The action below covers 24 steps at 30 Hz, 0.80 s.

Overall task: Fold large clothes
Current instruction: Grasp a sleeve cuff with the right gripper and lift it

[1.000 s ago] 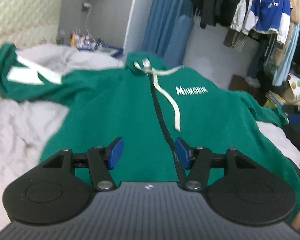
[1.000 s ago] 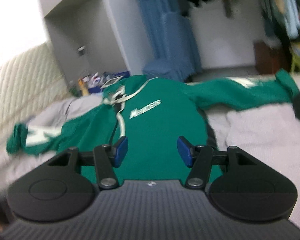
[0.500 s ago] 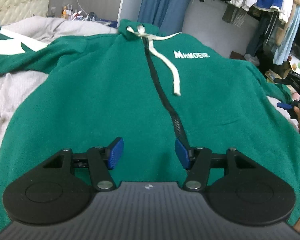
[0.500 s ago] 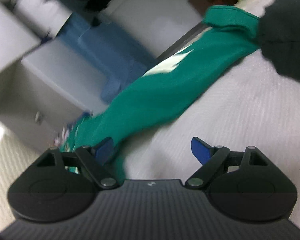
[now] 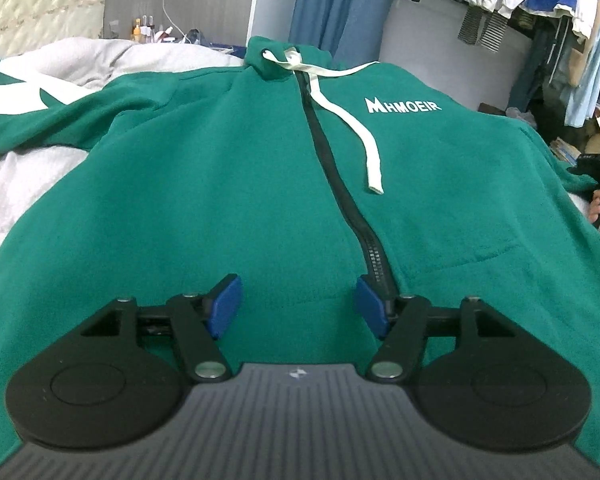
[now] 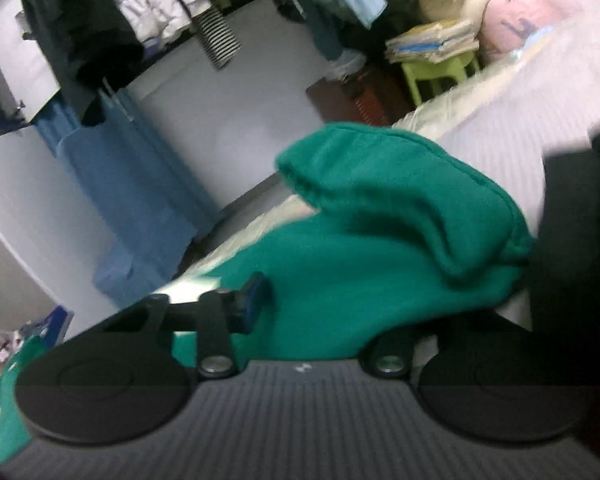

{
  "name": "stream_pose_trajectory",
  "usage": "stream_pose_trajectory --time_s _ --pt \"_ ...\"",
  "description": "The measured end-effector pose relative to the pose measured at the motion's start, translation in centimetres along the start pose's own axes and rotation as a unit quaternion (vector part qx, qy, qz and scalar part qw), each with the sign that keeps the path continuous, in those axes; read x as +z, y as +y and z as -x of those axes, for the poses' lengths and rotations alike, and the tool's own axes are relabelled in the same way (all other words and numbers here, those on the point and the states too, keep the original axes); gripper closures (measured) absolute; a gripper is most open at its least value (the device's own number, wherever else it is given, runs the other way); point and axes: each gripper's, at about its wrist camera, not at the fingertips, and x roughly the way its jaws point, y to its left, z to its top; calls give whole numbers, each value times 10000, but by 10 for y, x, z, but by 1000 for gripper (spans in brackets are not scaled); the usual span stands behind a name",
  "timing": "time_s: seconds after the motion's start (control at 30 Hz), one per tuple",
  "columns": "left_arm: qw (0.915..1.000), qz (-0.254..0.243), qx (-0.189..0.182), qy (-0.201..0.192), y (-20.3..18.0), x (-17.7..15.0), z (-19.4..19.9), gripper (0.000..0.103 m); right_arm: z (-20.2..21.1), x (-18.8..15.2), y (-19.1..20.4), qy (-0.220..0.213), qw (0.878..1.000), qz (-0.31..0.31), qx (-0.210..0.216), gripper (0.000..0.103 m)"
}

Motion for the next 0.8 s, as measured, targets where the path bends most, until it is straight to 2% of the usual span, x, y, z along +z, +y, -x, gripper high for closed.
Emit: stream_pose_trajectory --time_s 0.2,0.3,0.37,0.5,0.63,0.8 --pt "9999 164 17 -7 3 4 -6 34 -12 43 -21 -573 9968 4 -549 64" --pt "9998 186 54 -23 4 4 -6 34 -20 54 -41 -540 9965 -189 -615 86" --pt "9998 185 80 -22 3 4 -7 34 -17 53 -43 -551 9967 -118 -580 91" --pt "9997 166 165 -38 3 8 -6 34 -6 57 -23 -674 9970 102 -369 95" --pt "9994 153 253 -165 6 15 5 34 16 76 13 -882 9950 480 -5 95" --pt "9985 366 282 -300 18 21 31 34 68 97 84 -1138 9843 1204 605 95"
